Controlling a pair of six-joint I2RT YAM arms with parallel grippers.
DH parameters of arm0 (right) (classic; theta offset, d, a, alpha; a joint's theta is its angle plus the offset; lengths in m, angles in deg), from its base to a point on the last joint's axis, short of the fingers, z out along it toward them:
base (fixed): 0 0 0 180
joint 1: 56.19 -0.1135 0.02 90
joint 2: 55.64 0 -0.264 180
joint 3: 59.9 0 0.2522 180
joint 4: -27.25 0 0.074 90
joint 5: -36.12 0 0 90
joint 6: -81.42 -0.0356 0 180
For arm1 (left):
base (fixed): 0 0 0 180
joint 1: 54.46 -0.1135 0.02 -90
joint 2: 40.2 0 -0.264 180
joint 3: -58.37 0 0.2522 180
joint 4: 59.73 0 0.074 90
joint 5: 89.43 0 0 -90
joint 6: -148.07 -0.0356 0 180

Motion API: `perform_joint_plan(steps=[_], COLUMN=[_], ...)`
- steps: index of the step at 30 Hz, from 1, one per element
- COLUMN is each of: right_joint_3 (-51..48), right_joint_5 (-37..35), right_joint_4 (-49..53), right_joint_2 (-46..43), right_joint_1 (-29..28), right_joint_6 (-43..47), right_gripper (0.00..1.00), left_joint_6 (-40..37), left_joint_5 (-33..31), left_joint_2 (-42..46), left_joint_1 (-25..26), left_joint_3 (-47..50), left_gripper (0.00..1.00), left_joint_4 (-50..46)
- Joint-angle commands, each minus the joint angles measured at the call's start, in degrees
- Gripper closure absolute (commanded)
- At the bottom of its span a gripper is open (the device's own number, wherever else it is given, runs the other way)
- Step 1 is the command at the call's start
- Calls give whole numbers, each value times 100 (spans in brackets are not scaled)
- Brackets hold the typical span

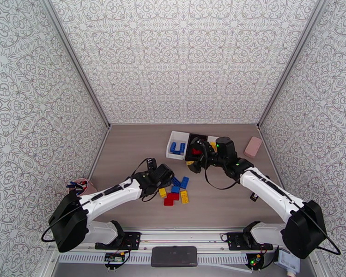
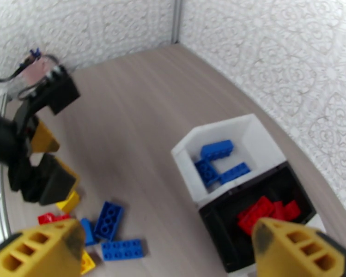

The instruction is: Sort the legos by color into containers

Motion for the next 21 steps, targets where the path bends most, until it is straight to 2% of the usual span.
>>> perform_joint_plan(steps=[1,12,21], right_joint_3=[105,120,177], right_joint_5=[254,186,164], right_joint_4=[1014,1066,1144], right_joint_2=[-139,7,52], right_joint_1=[-52,-52,-58], right_joint_6=[604,661,705], right_gripper=[1,1,0], left_joint_6=[352,173,86], left_joint_5=[357,1069,1374], left_joint_2=[-272,-827,-1035], left_joint_1=[9,-270,-411], left_joint_3=[-179,-84,-48], left_gripper=[18,26,42], left_joint_4=[-512,-208,-62])
